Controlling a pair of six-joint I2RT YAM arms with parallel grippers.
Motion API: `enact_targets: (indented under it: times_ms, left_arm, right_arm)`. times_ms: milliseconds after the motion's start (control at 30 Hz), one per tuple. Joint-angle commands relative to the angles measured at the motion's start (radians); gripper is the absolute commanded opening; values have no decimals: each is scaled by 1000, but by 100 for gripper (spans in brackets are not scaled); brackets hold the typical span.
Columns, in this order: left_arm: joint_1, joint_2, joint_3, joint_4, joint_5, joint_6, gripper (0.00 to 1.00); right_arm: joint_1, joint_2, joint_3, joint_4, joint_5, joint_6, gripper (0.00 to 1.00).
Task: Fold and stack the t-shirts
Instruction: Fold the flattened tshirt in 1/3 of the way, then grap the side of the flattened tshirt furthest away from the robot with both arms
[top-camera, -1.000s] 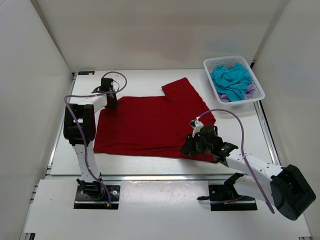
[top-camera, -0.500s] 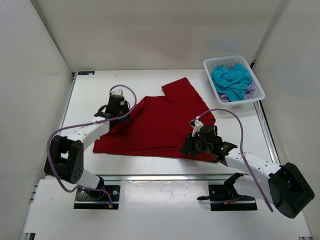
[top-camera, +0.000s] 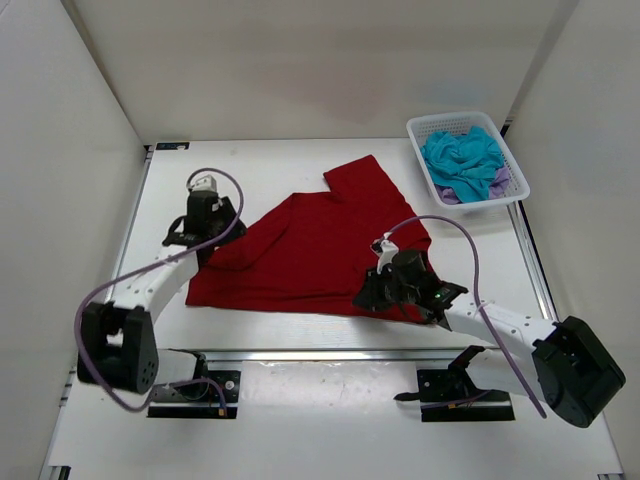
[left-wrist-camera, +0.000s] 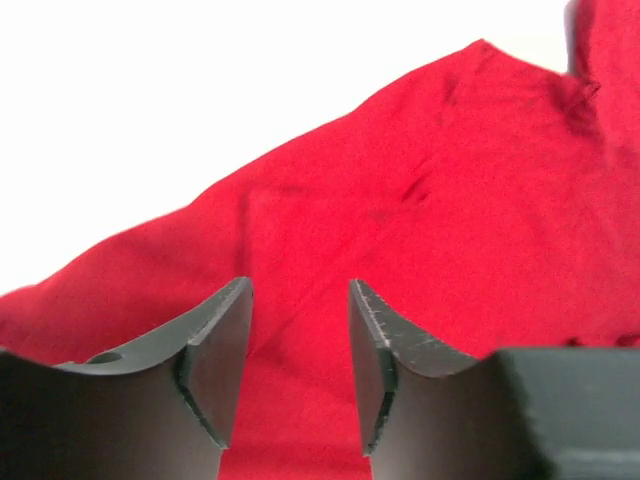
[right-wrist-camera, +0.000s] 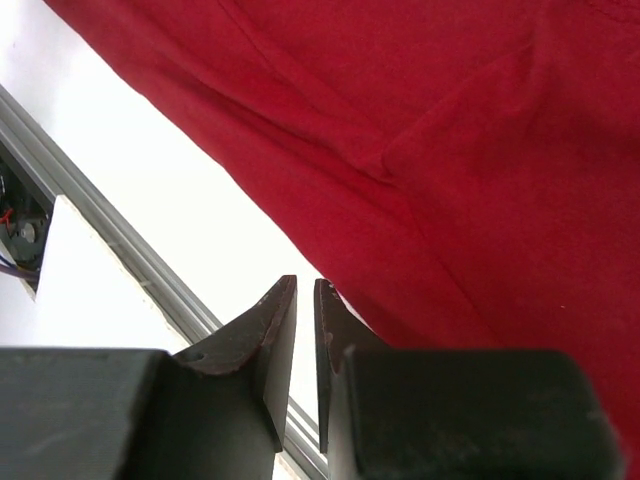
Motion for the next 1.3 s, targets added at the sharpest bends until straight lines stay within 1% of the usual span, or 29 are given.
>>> enact_targets:
  times_ms: [0,67,133,300,500,567,833,933,1033,1100,1267]
  left_arm:
    - [-15,171,71,24,46,-8,50]
    - [-3,251,93,47,52,-17,46]
    - [6,281,97,61,60,-25,46]
    - [3,292,84,162,35,-40,49]
    - [6,357,127,127,-21,-27,47]
    - [9,343,101,149,-28,-25,47]
    - [20,383,131,145,-63,-16,46]
    - [14,415,156,106,-71,-10,42]
    - [11,421,162,106,-54,-4,39]
    - [3,418,162,107,-60,-2,39]
    - [-6,418,154,112,-52,-1,30]
  right_arm:
    - [20,-13,38,33,16,-6,12]
    - [16,-29,34,26,19,-9,12]
    - [14,-41,31,17,25,-6,12]
    - [6,-53,14,17,23,-4,12]
    - [0,-55,-1,23,13,-1,12]
    - [-3,-56,-4,27,11,2,12]
    - [-3,-50,-15,35,0,7,12]
    - [-12,-59,-32,36,2,14,11]
    - [-14,-65,-28,43,0,11,12]
    - [-17,-52,-29,37,-4,11,11]
    - [-18,-53,-26,44,-1,10,12]
